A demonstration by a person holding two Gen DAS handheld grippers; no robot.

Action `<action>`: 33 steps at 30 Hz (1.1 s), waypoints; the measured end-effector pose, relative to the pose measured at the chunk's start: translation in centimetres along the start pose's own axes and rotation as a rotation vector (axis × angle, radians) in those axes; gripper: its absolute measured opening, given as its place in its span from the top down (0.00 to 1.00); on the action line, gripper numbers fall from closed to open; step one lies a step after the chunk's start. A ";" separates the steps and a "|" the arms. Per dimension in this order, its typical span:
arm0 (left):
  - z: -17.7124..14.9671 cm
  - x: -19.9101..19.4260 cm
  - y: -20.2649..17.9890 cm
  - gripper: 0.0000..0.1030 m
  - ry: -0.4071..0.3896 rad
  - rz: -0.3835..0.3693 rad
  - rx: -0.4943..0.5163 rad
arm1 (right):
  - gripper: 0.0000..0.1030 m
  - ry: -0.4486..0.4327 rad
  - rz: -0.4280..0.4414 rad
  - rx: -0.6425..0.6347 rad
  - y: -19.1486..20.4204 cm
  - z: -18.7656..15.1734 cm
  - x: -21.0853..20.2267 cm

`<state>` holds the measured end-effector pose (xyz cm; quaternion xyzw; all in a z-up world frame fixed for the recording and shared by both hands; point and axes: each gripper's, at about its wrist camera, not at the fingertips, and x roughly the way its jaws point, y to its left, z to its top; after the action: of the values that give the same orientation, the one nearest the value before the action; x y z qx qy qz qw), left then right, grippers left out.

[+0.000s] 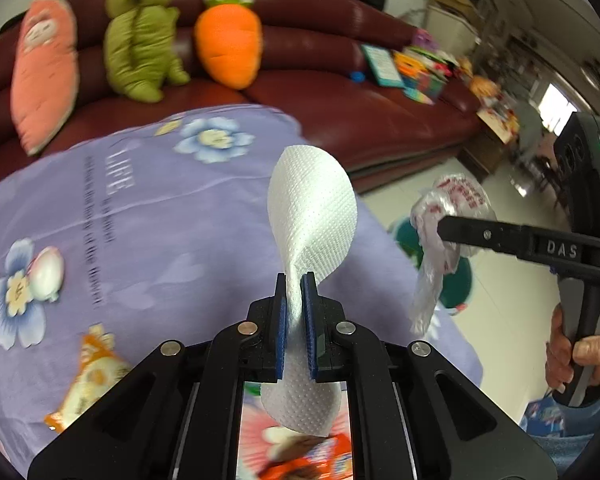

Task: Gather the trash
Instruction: 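Carry tissue and bag over the teal bin and open both tools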

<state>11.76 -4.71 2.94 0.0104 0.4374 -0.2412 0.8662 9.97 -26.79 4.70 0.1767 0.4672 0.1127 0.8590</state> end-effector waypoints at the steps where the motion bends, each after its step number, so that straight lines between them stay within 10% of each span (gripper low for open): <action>1: 0.3 0.4 -1.1 0.92 0.004 -0.005 0.014 | 0.61 -0.014 -0.004 0.016 -1.2 0.0 -0.8; 18: 2.6 11.8 -17.9 0.91 0.159 -0.102 0.145 | 0.59 -0.184 -0.096 0.277 -20.2 -3.4 -10.1; 33: 2.6 18.3 -23.3 0.91 0.253 -0.152 0.182 | 0.57 -0.154 -0.124 0.346 -26.3 -3.5 -10.0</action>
<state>12.93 -33.38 -4.87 0.0857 0.5188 -0.3414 0.7791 2.43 -53.71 -0.16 0.3006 0.4226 -0.0364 0.8542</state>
